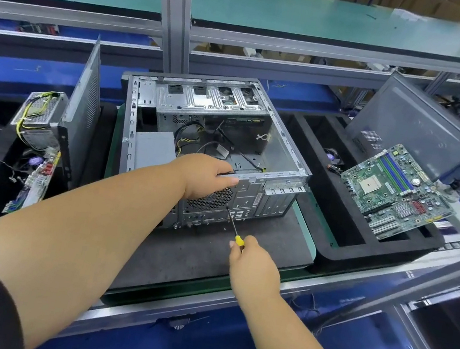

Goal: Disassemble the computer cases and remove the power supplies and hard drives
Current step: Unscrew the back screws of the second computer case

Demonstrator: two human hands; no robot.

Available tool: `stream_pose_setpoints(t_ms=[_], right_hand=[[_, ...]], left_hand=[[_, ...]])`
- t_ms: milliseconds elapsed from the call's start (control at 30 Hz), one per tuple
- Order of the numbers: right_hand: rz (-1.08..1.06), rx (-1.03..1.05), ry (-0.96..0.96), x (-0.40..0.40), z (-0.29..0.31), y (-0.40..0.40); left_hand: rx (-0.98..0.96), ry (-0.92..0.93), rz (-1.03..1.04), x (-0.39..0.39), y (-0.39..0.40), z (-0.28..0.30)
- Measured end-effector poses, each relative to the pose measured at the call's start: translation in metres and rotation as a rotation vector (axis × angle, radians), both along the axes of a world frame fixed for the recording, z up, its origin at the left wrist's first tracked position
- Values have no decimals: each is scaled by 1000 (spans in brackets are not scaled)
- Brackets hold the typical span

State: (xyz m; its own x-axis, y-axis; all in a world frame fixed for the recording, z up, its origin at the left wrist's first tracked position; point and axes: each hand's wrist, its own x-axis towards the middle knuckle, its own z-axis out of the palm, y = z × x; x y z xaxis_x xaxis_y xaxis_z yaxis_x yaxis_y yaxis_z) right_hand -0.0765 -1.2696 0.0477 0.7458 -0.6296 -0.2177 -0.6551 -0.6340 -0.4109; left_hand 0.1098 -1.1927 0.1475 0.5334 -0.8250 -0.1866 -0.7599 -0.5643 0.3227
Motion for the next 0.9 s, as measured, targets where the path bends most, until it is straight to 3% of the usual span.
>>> stream_pose_setpoints(t_ms=[33,133,167,233,300,400,533,567,667,733,833,900], right_hand=[[-60,266,-94,-1,1,-5],[-414,1328,-300,-7,7,-17],[-483,1580,-331,-9,7,-19],[-493,1838,-365,-11,6,-22],[-455,1900,-370,-12,6,-20],[-478,1748,-360,-8,4,-13],[-483,1289,-294,0,8,-4],[-407,1045,-234,2,11,-1],[-68,49,39,0,7,5],[33,-274,104,0,3,9],[56,-273,105,1,1,7],[-55,87,-29,1,0,-2]], left_hand=[[2,-1,0,0,0,0],[-2,-1,4,0,0,-1],[-4,1,6,1,0,-2],[-6,2,9,1,1,-2],[-2,1,8,0,0,-2],[1,-1,8,1,0,-2],[-3,-6,7,1,0,-3],[-4,-4,11,1,0,-3],[-3,0,13,1,0,-2],[-4,7,12,0,0,-1],[-9,11,18,0,0,-1],[-8,7,16,0,0,-2]])
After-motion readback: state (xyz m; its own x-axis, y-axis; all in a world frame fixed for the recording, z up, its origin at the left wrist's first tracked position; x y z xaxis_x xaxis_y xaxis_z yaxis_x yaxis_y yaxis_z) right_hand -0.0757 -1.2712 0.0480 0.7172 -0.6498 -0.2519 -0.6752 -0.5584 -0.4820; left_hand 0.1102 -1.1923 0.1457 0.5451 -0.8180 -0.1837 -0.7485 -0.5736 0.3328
